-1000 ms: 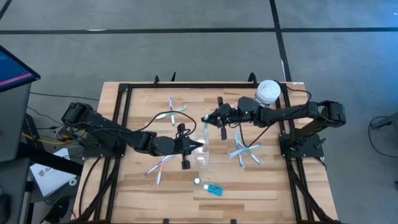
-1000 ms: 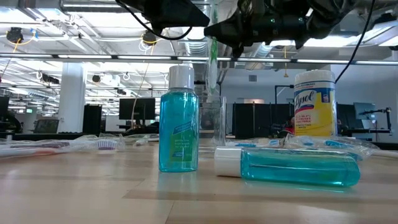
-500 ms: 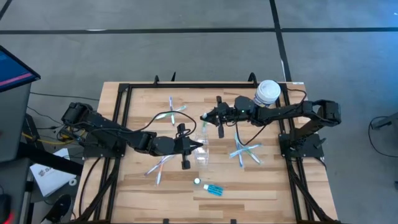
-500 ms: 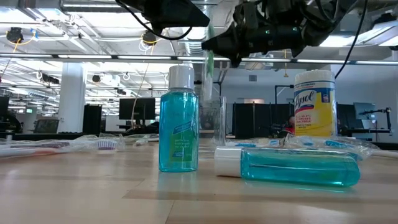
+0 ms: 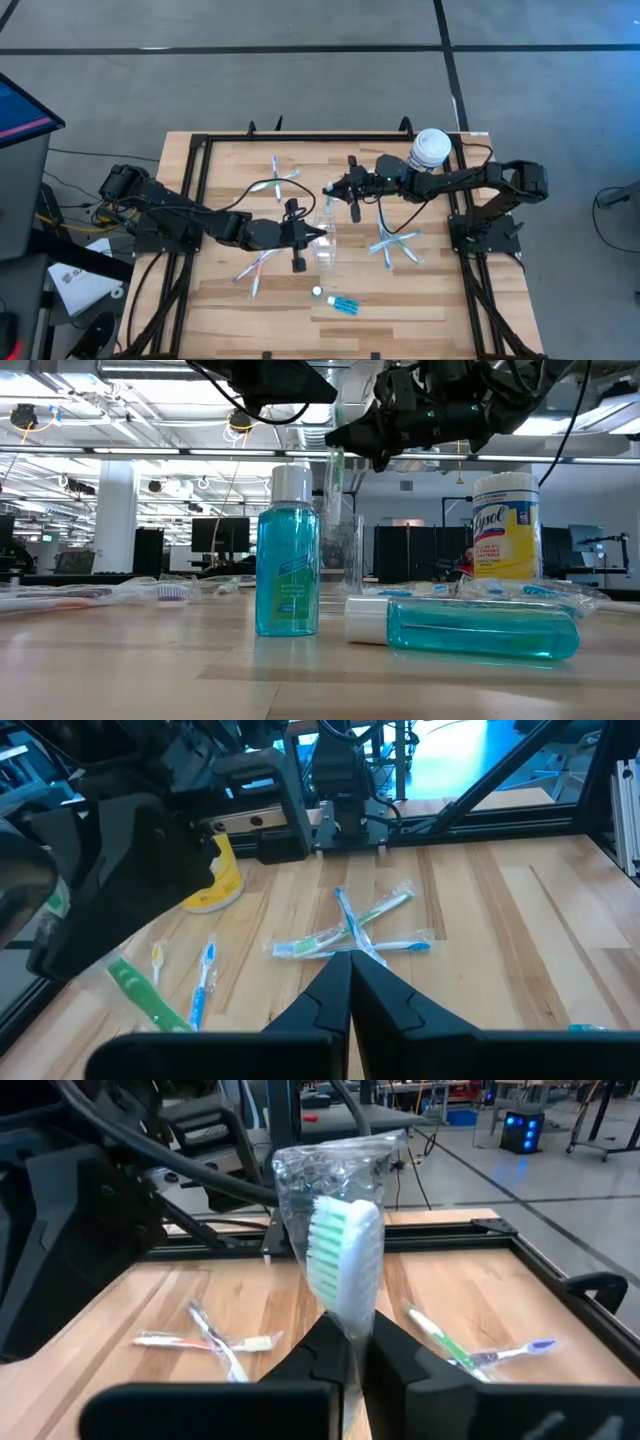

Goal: Pick & Place toothbrushing station
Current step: Put the top left green toothbrush into the transparent organizer, then put the top green toothbrush into the transparent organizer

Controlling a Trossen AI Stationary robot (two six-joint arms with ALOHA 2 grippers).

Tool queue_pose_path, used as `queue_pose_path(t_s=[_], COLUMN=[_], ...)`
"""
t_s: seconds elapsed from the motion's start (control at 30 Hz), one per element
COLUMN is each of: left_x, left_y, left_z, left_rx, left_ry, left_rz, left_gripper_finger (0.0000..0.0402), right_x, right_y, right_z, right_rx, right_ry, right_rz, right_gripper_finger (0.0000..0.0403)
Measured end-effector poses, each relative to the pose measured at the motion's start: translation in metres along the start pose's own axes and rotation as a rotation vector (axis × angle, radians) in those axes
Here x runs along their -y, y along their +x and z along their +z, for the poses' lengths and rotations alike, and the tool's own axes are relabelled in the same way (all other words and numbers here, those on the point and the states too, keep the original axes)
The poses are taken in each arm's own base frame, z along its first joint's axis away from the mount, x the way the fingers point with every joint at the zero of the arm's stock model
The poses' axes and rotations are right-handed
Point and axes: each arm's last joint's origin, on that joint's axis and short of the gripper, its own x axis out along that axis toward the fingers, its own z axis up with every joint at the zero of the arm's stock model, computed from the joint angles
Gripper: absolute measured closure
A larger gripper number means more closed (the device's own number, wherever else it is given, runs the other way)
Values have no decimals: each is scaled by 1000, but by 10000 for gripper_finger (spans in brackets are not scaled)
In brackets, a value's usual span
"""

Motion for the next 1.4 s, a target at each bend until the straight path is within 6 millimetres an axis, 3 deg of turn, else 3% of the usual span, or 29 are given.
queue_pose_path(t_s=[0.27, 0.83, 1.2, 1.4], left_x=[0, 0, 0, 0], left_y=[0, 0, 0, 0], left_z=[0, 0, 0, 0], left_rx=[0, 0, -1, -1], left_ry=[0, 0, -6, -6], left_rz=[0, 0, 0, 0], left_gripper_finger=[401, 401, 401, 401], right_x=[0, 3, 13, 10], right_y=[0, -2, -5, -17], right_z=[-5, -4, -3, 11], right_rx=[-50, -58, -55, -25], right_ry=[10, -7, 3, -4], right_rz=[0, -8, -40, -41], right_gripper_finger=[334, 257, 225, 220])
